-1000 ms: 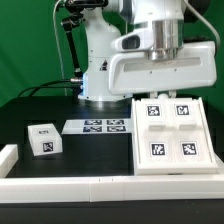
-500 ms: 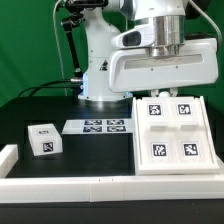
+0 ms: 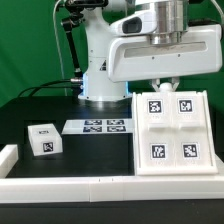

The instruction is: Assemble cabinet

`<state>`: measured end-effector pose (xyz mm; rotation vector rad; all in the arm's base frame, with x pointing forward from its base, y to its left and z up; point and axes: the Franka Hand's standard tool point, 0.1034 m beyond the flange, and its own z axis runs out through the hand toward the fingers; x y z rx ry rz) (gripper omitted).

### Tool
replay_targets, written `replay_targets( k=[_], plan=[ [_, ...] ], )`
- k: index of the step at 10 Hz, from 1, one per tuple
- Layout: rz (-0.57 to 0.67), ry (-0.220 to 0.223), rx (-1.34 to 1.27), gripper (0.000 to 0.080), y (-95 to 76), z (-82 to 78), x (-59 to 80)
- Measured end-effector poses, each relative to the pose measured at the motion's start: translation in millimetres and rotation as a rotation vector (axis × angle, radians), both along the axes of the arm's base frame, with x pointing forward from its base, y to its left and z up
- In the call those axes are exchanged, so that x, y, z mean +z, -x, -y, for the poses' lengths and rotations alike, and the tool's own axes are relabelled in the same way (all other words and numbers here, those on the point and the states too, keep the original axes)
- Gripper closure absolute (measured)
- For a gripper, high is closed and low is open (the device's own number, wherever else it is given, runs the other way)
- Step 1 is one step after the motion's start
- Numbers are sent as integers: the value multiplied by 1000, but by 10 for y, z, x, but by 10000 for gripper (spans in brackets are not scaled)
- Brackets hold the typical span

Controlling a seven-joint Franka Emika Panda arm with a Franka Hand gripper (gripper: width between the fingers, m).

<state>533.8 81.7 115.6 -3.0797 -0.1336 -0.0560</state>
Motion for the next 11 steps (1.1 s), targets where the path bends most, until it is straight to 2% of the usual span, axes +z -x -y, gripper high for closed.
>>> replay_targets(
  k=[4,6,8,11],
  plan=[
    [-6,0,4,797,16,-24,-7],
    [-9,3,22,797,81,18,-64],
    [-26,0,25,797,34,31,78],
    [-51,-4,26,797,-141,-3,198]
  ],
)
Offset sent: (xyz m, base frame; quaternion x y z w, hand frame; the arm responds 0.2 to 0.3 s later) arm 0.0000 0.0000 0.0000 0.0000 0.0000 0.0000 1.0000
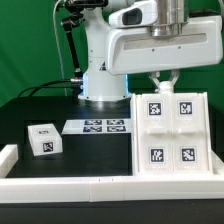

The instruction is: Assemble cabinet

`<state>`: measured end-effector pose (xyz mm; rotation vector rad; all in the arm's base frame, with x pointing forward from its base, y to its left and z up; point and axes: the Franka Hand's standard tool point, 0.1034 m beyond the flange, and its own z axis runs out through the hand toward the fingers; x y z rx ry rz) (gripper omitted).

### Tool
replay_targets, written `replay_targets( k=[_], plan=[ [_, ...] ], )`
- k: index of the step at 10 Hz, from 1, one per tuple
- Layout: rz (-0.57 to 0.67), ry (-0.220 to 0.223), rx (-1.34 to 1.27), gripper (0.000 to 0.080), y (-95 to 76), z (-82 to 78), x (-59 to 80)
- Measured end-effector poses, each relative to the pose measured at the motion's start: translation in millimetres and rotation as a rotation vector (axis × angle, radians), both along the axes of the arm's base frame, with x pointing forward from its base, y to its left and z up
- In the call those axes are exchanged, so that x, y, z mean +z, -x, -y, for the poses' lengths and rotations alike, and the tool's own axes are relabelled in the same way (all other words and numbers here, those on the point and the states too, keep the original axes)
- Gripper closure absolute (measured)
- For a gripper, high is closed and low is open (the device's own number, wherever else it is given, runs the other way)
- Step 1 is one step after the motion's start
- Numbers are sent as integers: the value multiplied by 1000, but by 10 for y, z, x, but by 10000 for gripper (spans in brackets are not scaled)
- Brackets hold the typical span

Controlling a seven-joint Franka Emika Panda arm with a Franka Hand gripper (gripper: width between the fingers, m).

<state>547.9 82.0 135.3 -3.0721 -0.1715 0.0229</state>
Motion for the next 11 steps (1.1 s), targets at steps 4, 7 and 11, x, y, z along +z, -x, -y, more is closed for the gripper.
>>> replay_targets(
  k=[4,7,11],
  plan=[
    [-5,0,2,797,-7,-9,-36],
    [-5,1,2,688,9,-13,-61],
    [-22,13,79,198,477,397,-283]
  ],
)
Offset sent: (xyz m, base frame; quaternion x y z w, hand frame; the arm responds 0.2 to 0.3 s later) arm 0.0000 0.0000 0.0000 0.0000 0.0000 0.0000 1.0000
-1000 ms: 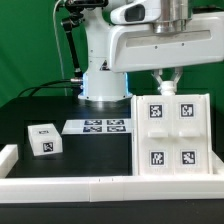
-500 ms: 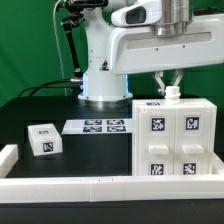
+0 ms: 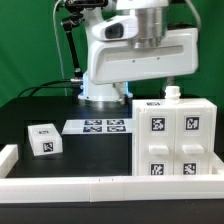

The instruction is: Assemble cabinet

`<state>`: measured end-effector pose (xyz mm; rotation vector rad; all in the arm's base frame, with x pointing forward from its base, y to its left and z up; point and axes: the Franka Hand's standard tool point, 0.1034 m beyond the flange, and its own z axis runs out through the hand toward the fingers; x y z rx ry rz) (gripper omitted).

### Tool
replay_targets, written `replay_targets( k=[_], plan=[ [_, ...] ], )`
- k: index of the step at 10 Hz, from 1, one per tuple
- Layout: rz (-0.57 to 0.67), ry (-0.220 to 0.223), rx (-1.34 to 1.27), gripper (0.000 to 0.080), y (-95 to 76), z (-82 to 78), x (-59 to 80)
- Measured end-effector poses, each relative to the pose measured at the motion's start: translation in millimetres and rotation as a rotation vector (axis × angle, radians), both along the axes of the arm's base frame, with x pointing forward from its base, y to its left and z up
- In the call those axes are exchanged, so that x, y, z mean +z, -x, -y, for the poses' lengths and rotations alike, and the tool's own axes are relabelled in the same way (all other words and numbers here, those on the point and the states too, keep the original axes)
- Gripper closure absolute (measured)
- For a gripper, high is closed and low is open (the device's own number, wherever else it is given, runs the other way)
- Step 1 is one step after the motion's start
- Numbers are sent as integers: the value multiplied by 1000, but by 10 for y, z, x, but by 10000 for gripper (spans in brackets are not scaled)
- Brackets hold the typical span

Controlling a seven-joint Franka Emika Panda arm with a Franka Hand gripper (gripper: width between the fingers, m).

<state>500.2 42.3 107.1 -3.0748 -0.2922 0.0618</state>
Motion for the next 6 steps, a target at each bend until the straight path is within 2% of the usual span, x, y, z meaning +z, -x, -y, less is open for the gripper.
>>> replay_targets(
  k=[1,2,3,4,6],
  plan=[
    [14,5,34,51,142,209,-80],
    [18,10,82,13,282,484,-169],
    [13,15,91,13,379,752,-244],
    [14,19,92,3,411,905,-282],
    [16,20,102,3,409,1019,-273]
  ],
)
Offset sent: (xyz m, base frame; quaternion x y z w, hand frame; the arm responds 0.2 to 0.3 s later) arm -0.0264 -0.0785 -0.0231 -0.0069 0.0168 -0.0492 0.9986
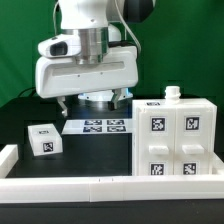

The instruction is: Assemble cabinet

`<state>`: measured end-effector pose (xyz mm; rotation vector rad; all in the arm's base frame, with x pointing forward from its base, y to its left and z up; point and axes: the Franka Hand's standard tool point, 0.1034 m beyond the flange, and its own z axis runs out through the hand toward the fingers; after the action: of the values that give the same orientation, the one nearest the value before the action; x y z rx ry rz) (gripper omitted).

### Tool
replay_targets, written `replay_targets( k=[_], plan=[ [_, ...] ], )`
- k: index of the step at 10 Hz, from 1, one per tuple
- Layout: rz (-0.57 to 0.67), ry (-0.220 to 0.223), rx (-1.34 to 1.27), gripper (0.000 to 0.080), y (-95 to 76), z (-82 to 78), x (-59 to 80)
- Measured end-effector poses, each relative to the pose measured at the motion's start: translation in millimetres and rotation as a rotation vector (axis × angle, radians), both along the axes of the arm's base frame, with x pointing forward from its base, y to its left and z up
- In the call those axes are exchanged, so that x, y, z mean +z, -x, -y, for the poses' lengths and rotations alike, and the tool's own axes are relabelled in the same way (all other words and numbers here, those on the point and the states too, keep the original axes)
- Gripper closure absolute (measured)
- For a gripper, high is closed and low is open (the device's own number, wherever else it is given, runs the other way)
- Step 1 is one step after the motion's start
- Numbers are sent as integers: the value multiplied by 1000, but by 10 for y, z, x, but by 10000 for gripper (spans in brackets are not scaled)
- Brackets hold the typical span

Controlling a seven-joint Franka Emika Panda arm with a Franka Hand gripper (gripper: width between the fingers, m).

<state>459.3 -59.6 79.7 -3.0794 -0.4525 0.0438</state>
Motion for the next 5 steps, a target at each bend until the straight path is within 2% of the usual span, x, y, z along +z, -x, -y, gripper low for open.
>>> replay_targets(
  k=[5],
  plan=[
    [-3,0,15,3,27,17,-17]
  ],
)
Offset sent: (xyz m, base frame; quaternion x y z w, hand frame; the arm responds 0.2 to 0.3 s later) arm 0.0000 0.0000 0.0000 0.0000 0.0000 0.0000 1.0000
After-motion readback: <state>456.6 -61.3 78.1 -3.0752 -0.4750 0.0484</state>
